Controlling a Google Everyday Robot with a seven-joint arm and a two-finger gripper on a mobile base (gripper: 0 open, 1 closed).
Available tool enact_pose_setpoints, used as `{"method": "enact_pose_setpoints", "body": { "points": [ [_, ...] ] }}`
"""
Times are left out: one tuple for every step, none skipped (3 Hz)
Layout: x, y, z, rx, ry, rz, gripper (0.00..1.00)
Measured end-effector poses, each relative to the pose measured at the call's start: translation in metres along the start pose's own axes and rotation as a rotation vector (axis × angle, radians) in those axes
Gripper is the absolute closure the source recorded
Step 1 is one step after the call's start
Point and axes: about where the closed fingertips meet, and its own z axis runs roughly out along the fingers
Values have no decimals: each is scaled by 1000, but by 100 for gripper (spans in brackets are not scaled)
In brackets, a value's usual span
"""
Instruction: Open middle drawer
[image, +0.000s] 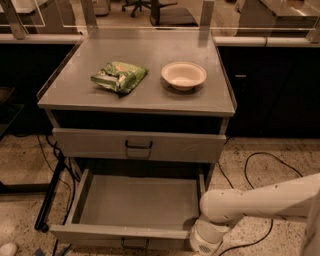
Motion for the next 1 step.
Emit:
{"method": "enact_pose_setpoints", "body": {
  "points": [
    [4,5,-1,-1,4,2,0]
  ]
}}
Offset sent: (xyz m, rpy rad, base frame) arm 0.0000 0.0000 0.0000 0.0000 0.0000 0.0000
